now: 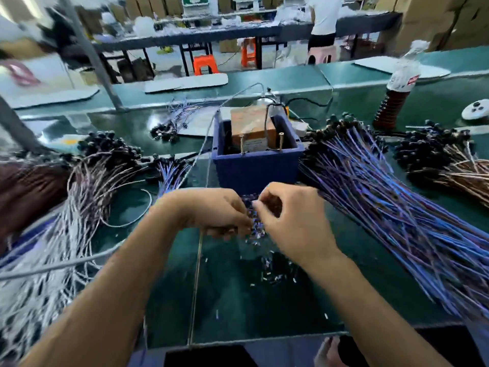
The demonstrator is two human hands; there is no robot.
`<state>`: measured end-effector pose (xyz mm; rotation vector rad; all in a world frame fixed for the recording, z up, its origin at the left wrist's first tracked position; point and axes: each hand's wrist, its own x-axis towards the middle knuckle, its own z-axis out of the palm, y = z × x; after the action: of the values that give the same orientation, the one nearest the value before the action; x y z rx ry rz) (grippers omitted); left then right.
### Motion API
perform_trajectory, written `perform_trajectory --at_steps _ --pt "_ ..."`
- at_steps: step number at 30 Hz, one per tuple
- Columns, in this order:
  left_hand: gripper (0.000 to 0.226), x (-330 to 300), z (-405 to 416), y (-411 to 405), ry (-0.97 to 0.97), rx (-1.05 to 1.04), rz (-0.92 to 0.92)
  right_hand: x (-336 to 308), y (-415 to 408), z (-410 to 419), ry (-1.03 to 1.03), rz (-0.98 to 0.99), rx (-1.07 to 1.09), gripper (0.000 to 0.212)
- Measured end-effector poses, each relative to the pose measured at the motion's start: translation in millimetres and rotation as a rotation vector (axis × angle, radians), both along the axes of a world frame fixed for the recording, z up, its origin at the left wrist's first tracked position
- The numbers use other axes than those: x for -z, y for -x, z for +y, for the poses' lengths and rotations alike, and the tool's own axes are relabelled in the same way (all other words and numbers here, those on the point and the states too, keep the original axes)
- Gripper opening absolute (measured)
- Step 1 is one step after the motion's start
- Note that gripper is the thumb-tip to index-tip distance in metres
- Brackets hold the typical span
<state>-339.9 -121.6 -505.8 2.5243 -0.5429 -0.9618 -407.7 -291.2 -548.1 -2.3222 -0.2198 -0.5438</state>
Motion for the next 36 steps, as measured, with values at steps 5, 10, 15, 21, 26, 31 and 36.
perform_trajectory --at_steps 5,10,15,21,26,31,36 --pt "0.027 -12.0 60.7 -11.6 -0.403 -0.166 -0.424 11.8 -34.7 90.3 0.261 0.344 -0.241 0.015" --pt "0.012 -2.3 78.4 -30.7 -0.411 -0.446 -0.682 7.5 -74.6 154.6 0.192 0.414 -0.198 0.033" --pt "0.024 18.3 82.3 -54.3 -0.328 -0.475 -0.725 10.0 -101.0 165.6 0.057 0.605 -0.082 0.026" --pt "0.023 32.9 75.3 -65.4 -0.363 -0.471 -0.798 4.3 -105.7 162.6 -0.454 0.921 0.017 0.029" --pt "0.008 23.4 72.3 -68.5 -0.309 -0.512 -0.752 16.5 -99.2 153.7 -0.194 0.652 -0.097 0.023" --pt "0.015 2.2 66.2 -68.1 0.073 -0.653 -0.698 20.4 -95.8 147.6 -0.135 0.453 -0.149 0.035" --pt "0.004 -34.0 50.8 -59.2 0.734 -0.820 -0.570 20.1 -91.2 137.6 -0.463 0.385 -0.343 0.030"
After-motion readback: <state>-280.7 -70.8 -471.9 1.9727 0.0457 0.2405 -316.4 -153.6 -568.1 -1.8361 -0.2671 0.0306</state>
